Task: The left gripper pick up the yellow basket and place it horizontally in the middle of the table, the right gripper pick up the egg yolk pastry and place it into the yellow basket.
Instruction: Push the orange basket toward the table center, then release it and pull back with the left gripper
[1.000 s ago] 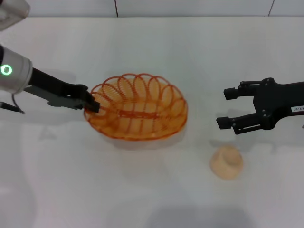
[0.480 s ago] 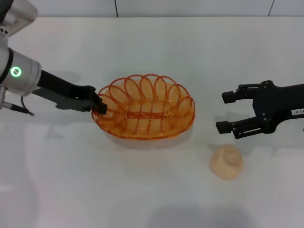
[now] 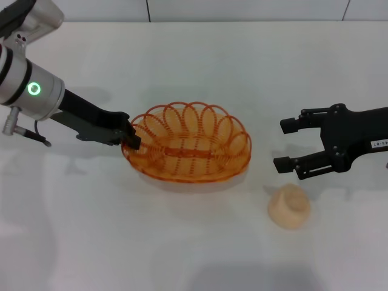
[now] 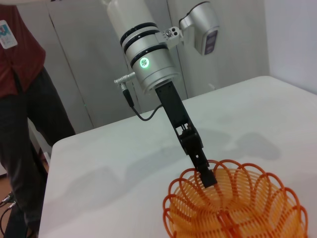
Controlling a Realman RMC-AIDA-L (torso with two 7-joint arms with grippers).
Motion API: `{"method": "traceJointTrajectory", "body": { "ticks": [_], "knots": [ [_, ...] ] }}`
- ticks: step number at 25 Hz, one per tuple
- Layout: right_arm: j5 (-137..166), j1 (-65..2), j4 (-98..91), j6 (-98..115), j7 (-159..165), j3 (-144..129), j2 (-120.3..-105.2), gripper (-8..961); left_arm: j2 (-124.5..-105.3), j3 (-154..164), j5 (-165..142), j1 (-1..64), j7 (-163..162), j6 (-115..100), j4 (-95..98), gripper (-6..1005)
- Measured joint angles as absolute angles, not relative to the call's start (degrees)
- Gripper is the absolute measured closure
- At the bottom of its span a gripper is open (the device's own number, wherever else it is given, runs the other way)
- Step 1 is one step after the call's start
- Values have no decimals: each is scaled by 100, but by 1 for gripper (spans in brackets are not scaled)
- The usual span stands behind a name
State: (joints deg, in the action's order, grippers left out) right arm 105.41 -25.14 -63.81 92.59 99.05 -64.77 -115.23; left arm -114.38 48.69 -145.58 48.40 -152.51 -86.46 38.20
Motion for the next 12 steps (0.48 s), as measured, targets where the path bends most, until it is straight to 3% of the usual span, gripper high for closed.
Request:
{"method": "traceJointTrajectory", "body": {
  "ticks": [12],
  "knots": [
    [10484, -2508, -6381, 9273, 9852, -6477, -11523, 96, -11426, 4875, -14953, 4948, -15370, -8502, 3623, 856]
  ]
}}
